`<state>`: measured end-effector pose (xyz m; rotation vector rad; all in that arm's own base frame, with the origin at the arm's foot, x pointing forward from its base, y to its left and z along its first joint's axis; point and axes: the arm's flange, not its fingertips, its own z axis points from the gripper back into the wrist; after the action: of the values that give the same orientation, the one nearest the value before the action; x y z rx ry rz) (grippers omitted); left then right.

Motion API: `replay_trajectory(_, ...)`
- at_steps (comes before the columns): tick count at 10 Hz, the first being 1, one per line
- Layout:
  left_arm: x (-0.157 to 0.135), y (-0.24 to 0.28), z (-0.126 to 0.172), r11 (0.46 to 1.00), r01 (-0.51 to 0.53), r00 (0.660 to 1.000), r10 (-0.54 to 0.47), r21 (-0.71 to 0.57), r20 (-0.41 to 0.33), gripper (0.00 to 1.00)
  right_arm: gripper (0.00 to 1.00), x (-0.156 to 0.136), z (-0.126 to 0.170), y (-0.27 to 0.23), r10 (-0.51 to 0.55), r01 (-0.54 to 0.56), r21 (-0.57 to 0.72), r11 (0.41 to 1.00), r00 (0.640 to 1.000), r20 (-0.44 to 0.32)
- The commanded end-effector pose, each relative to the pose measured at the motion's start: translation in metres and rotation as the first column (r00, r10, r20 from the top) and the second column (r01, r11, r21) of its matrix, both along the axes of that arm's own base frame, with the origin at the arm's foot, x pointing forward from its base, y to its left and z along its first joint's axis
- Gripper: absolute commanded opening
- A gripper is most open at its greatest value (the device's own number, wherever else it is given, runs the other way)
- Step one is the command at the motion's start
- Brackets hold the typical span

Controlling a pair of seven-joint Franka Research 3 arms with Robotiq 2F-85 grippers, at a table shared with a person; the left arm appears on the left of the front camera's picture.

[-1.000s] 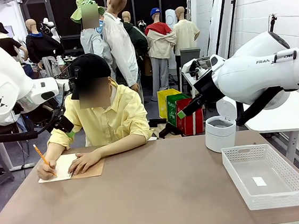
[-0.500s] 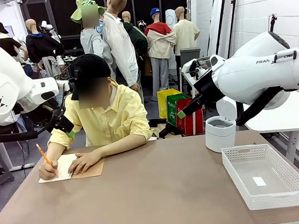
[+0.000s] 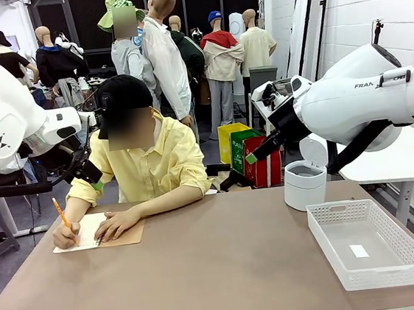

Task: Sort the paper based on its condition.
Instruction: If a person hands you a paper, place it in the Organizing basket , and if it's crumpled, put it in the Trash can.

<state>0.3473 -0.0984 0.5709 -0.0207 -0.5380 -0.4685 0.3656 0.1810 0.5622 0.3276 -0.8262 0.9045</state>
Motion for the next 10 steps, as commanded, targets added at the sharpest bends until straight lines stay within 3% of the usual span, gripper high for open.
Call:
replay_trajectory(1,-0.0004,0.0011,0.001,1.0,0.0,1.0,0.0,0.005,0.004,1.0,1.0,-0.0015,-0.002,-0.0011,0.003,-0.003,0.003,1.0,1.0,-0.005)
replay_trajectory(10,-0.0004,0.0011,0.001,1.0,0.0,1.0,0.0,0.005,0.004,1.0,1.0,-0.0015,-0.002,-0.0011,0.003,-0.003,0.003,1.0,1.0,-0.005)
